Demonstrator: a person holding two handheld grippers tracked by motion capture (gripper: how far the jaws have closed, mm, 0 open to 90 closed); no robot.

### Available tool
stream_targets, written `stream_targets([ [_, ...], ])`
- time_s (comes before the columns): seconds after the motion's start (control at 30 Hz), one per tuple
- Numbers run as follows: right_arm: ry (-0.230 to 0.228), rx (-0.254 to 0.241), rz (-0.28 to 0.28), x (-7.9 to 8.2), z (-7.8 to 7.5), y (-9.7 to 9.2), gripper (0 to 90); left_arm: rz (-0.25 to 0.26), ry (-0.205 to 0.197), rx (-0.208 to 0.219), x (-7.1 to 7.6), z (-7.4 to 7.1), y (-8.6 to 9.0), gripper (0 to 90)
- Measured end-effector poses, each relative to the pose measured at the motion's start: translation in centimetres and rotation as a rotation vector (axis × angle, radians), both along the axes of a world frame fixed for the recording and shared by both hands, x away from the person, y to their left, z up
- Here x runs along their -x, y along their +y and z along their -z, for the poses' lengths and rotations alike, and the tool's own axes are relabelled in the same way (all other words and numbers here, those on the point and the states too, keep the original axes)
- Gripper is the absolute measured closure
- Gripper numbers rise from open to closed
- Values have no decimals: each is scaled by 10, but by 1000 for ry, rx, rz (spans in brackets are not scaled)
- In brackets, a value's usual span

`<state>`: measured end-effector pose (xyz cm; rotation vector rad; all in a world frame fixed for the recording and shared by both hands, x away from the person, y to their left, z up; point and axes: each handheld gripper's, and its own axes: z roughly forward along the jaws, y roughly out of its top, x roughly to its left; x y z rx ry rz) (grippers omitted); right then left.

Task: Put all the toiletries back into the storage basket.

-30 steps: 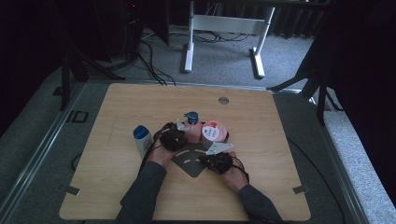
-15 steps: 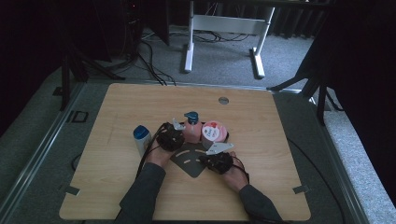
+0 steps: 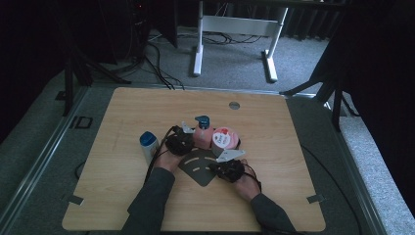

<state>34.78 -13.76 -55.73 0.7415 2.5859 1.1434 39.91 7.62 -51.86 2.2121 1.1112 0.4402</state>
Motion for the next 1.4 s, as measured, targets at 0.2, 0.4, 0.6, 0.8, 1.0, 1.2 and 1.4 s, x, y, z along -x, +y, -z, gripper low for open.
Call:
stream_targets([
  [0.2, 2, -2, -2, 0, 0, 0, 900, -1, 8, 8, -4, 0, 0, 816],
  [0.4, 8, -7, 0, -1, 0, -1, 900, 2, 7, 9, -5, 0, -2, 816],
  [0.6, 4, -10, -1, -1, 0, -1, 900, 12, 9, 5, 1, 1, -5, 798],
  [0.8, 6, -13, -1, -1, 1, -2, 900, 33, 3, 5, 11, -2, -1, 772],
  [1.0, 9, -17, -2, -1, 1, -2, 900, 64, 2, 1, 19, -7, 3, 753],
  [1.2, 10, -20, -2, -1, 1, -2, 900, 99, -14, 14, 29, -12, 9, 736],
  [1.4, 5, -17, -5, -1, 0, -3, 900, 135, -20, 13, 40, -19, 15, 709],
])
